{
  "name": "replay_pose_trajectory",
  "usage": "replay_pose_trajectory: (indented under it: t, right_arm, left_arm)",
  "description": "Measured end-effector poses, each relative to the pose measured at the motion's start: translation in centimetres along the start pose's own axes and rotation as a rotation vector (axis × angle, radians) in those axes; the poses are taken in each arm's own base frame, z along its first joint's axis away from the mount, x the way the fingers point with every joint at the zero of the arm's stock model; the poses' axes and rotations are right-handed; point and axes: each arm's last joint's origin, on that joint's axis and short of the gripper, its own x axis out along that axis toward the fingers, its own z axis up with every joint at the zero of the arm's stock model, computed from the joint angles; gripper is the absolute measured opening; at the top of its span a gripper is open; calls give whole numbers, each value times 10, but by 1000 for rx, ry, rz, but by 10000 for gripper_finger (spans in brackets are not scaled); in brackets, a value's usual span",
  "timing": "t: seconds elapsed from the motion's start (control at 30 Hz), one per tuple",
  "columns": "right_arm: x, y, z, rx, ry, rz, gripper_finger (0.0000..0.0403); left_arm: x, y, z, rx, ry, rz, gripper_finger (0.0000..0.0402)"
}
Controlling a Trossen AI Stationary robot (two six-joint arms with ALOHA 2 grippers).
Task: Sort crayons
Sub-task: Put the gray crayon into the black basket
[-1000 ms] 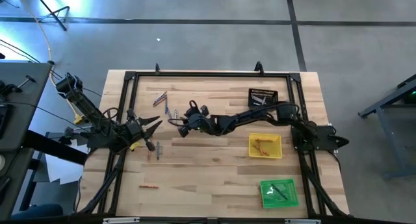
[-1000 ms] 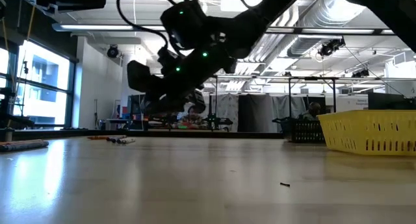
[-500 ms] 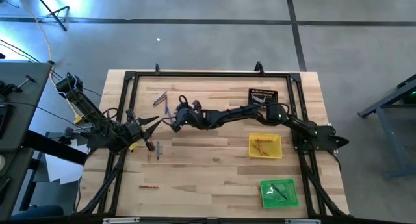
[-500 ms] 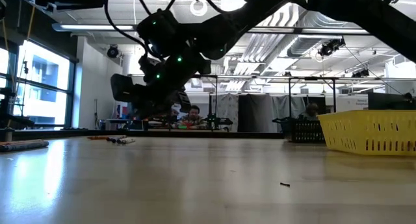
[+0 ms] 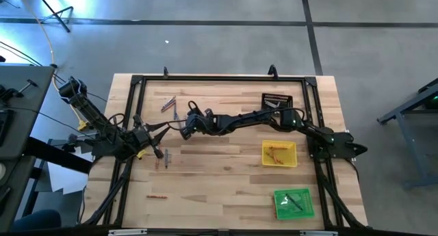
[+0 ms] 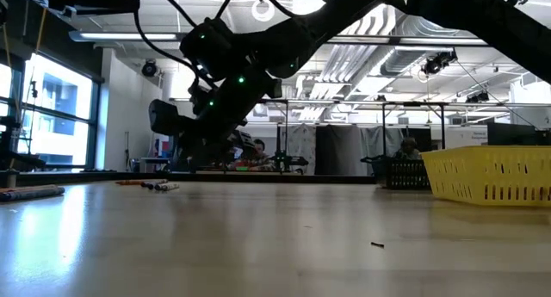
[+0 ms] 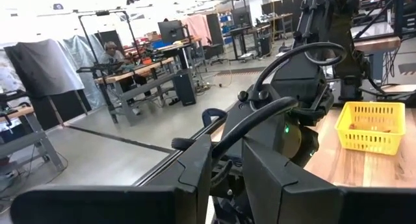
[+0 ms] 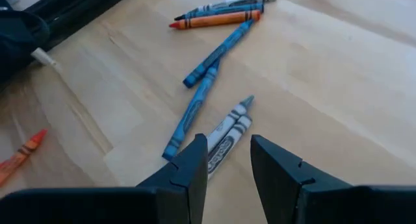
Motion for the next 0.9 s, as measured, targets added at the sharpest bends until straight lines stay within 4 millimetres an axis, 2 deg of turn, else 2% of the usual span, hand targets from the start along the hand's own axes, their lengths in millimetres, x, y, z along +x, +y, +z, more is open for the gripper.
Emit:
replay_pose_trajectory:
  t: [0.6, 0.9]
  right_arm:
    - [0, -2, -2, 22, 36, 10, 112]
    - [5, -5, 15, 84, -61, 66, 112]
  left_arm:
    - [0, 0, 0, -2, 0, 0, 74]
    - [0, 0, 0, -5, -1, 0, 74]
